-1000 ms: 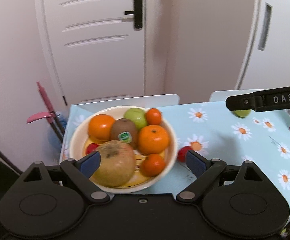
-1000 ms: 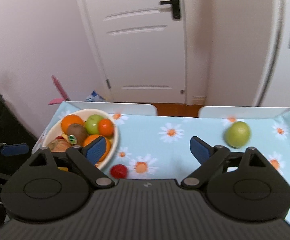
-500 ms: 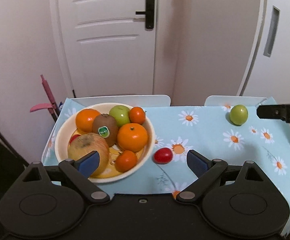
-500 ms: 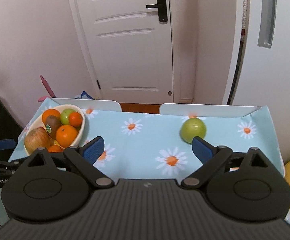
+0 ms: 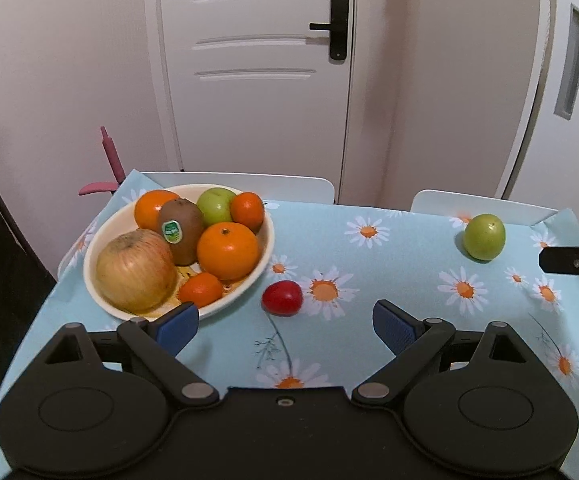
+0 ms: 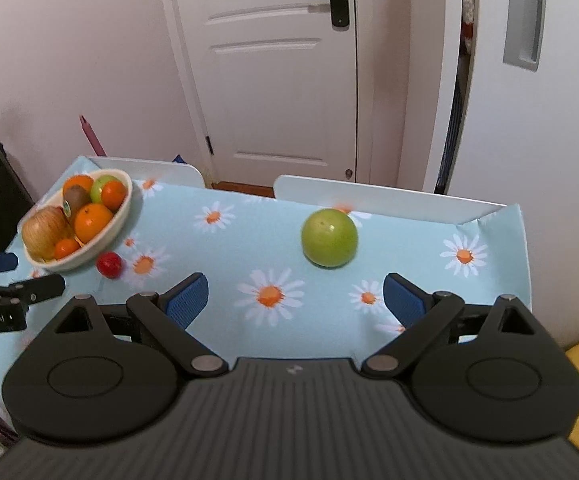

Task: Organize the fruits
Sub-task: 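Withdraw both tools and move the left tool to the red tomato, then grasp the red tomato with the left tool while the right tool grasps the green apple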

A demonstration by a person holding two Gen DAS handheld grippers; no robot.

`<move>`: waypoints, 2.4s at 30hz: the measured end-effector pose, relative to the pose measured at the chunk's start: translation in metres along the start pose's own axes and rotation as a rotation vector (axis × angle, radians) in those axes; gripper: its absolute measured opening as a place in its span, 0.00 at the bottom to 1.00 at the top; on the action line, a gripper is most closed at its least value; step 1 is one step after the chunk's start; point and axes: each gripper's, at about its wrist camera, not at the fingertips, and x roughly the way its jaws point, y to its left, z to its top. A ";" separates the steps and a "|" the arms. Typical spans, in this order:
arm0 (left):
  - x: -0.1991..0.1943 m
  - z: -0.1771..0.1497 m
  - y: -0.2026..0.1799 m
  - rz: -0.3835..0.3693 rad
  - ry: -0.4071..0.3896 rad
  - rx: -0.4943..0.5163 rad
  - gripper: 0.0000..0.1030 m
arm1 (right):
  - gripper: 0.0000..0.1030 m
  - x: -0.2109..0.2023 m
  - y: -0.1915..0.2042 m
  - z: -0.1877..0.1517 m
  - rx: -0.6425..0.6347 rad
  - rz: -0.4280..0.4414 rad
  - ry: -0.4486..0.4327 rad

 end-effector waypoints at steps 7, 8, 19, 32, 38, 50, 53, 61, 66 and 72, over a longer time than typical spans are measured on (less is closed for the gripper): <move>0.024 -0.011 -0.022 0.029 0.004 -0.008 0.93 | 1.00 0.032 -0.020 -0.004 -0.047 0.024 0.023; 0.030 -0.012 -0.024 0.033 0.004 -0.008 0.93 | 1.00 0.038 -0.023 -0.005 -0.049 0.028 0.025; 0.085 -0.009 -0.024 0.078 0.015 -0.034 0.83 | 1.00 0.077 -0.029 -0.003 -0.062 0.060 0.031; 0.101 -0.005 -0.013 0.115 0.047 -0.077 0.36 | 1.00 0.105 -0.025 0.006 -0.060 0.070 0.035; 0.098 -0.004 -0.013 0.114 0.055 -0.073 0.36 | 1.00 0.113 -0.026 0.011 -0.053 0.066 0.037; 0.090 -0.009 -0.017 0.106 0.070 -0.056 0.36 | 0.84 0.126 -0.028 0.019 -0.055 0.044 0.041; 0.087 -0.011 -0.018 0.105 0.070 -0.057 0.36 | 0.81 0.127 -0.028 0.020 -0.062 0.036 0.040; 0.072 -0.010 -0.016 0.104 0.054 -0.070 0.36 | 0.68 0.123 -0.024 0.023 -0.074 0.034 0.043; 0.053 -0.007 -0.012 0.105 0.032 -0.089 0.36 | 0.68 0.106 -0.009 0.028 -0.100 0.070 0.032; 0.026 0.003 0.001 0.106 -0.013 -0.099 0.36 | 0.68 0.084 0.023 0.035 -0.140 0.118 0.017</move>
